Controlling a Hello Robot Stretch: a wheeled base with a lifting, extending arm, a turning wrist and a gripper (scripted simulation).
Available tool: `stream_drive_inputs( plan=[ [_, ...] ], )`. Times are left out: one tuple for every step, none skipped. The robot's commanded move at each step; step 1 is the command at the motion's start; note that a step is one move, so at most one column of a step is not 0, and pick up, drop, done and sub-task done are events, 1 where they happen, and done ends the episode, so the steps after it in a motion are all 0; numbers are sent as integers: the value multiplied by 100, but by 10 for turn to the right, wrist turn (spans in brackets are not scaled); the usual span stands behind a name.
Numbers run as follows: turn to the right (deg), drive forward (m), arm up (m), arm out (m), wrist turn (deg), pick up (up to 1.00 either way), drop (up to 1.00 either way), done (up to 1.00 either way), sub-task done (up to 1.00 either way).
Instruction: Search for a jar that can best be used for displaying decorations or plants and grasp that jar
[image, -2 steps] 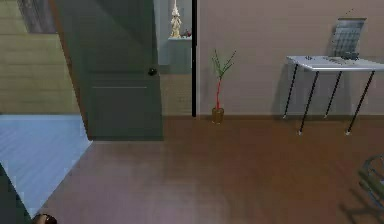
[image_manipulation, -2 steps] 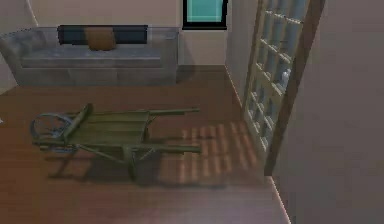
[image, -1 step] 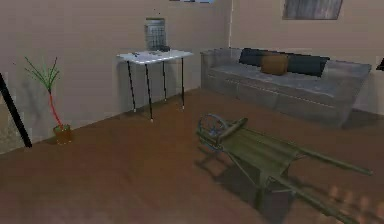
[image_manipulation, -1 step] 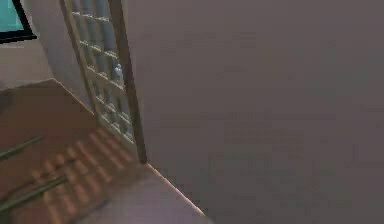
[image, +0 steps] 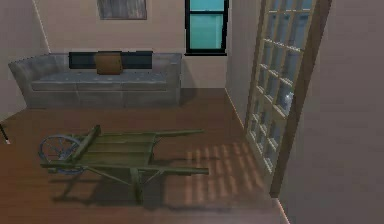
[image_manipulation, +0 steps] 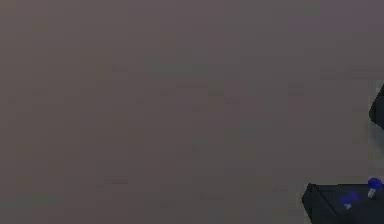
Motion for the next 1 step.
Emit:
stream_drive_inputs(
  plan=[
    [90,0,0,0,0,0,0,0,0]
  ],
)
